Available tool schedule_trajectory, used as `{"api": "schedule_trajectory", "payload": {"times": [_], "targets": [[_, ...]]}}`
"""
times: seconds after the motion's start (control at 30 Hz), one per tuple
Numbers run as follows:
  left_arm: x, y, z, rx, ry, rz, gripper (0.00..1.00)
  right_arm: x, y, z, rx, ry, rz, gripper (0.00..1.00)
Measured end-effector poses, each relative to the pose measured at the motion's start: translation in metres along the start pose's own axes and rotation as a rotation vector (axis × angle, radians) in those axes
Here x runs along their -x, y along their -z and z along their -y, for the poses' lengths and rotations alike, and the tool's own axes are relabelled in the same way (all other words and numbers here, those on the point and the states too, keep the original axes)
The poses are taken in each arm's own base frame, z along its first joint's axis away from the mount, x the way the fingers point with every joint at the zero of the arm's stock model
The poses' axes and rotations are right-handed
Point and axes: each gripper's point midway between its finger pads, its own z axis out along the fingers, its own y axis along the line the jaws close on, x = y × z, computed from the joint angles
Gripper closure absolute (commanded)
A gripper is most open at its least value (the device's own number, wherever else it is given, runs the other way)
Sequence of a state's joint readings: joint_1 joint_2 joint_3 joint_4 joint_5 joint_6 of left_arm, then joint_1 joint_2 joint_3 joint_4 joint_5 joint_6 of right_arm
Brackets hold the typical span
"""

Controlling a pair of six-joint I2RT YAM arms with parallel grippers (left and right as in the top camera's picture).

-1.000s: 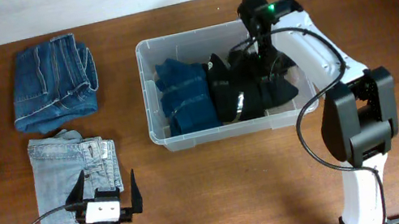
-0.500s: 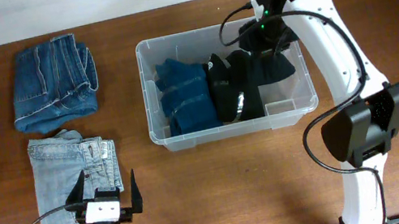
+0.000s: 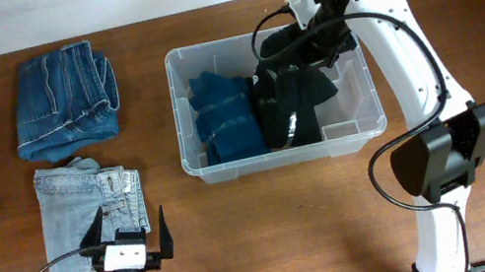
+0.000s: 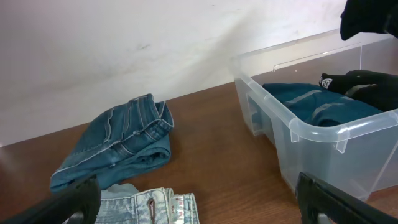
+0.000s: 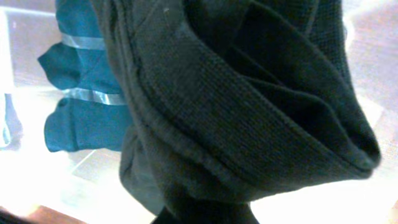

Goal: Pack container

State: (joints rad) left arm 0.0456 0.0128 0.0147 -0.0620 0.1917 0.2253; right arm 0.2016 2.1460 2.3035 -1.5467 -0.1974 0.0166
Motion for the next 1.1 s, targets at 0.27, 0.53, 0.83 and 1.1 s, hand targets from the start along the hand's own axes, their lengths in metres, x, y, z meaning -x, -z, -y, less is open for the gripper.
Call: {"api": "schedule_trajectory", "payload": {"times": [0.27, 0.53, 0.83, 1.1], "targets": [[0.000, 0.000, 0.000, 0.000, 0.000, 0.000, 0.01, -0.008, -0.012, 0.020, -0.091, -0.042, -0.040, 0.12], [0.000, 0.000, 0.000, 0.000, 0.000, 0.000, 0.01, -0.009, -0.014, 0.029, -0.122, -0.058, -0.046, 0.08], [0.000, 0.000, 0.000, 0.000, 0.000, 0.000, 0.01, -0.001, -0.014, 0.029, -0.125, -0.054, -0.014, 0.22], [0.000, 0.000, 0.000, 0.000, 0.000, 0.000, 0.01, 0.017, -0.030, 0.032, -0.121, -0.061, 0.054, 0.94]]}}
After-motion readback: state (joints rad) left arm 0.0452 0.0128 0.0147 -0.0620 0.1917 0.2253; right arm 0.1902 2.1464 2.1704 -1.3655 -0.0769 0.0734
